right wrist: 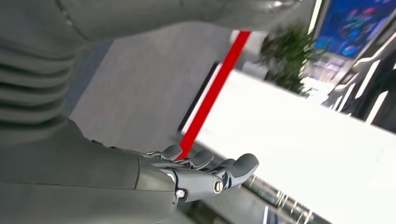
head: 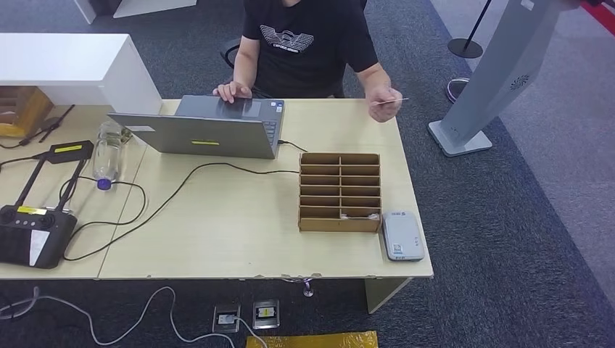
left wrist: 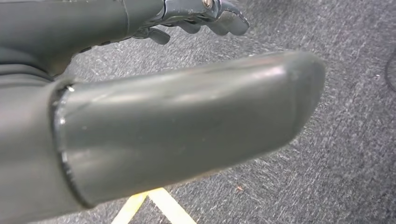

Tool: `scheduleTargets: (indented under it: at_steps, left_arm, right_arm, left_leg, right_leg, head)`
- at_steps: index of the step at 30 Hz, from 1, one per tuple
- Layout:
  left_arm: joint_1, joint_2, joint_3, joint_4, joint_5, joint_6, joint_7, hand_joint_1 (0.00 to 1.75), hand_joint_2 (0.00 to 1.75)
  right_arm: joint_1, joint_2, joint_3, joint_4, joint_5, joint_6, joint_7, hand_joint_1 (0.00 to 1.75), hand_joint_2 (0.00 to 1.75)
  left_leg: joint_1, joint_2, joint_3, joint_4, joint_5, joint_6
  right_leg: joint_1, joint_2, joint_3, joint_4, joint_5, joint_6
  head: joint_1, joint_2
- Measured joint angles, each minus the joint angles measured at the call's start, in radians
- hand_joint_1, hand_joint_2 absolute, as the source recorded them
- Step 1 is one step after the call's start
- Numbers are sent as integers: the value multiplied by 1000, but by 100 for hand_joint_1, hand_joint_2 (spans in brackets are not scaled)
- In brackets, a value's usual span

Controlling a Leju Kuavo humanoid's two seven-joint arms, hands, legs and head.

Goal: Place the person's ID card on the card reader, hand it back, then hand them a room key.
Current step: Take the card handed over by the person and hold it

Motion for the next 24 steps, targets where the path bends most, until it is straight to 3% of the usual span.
scheduleTargets:
  at_steps: [3,5,7,9,12,15,19,24]
  left_arm:
    - [-2,9,0,0,-4,-8,-6,0,0]
    - [-5,11,0,0,-6,-8,-10,0,0]
    - [-8,11,0,0,-10,-11,-14,0,0]
    - [-15,10,0,0,-17,-20,-19,0,0]
    - [-22,9,0,-2,-23,-43,-28,0,0]
    - [-15,9,0,-2,-25,-59,-38,0,0]
    - [-4,12,0,-2,-19,-58,-46,0,0]
    - [0,14,0,-2,-10,-60,-54,0,0]
  right_arm:
    - [-76,-206,41,55,-252,7,-109,0,175]
    - [-213,-355,116,142,-383,41,-215,0,175]
    - [-467,-458,256,260,-388,147,-309,0,175]
    - [-789,-516,440,402,-286,315,-384,0,175]
    - [-1211,-513,732,646,-89,540,-441,0,175]
    - [-1450,-473,986,831,-20,628,-424,0,175]
    - [-1596,-438,1249,962,-44,682,-366,0,175]
    - [-1643,-426,1503,1024,-80,718,-317,0,175]
  left_leg:
    - [-2,3,-6,0,0,1]
    - [-4,5,-16,-1,0,2]
    - [-6,5,-21,-1,1,4]
    - [-7,-1,-24,-1,4,6]
    - [-3,-23,-29,0,13,6]
    - [1,-43,-25,1,21,4]
    - [2,-48,-25,2,23,3]
    - [1,-37,-23,1,19,2]
  right_leg:
    - [-2,4,0,0,2,3]
    - [-3,6,1,1,3,5]
    - [-5,6,0,2,4,6]
    - [-6,0,-1,4,5,7]
    - [-4,-22,-2,3,5,8]
    - [0,-41,-7,2,5,7]
    - [1,-45,-11,2,5,6]
    - [1,-34,-12,0,5,6]
  head:
    - [-1,0]
    - [0,0]
    - [0,0]
    - [-6,0]
    - [-9,0]
    - [-8,0]
    - [-9,0]
    - [-9,0]
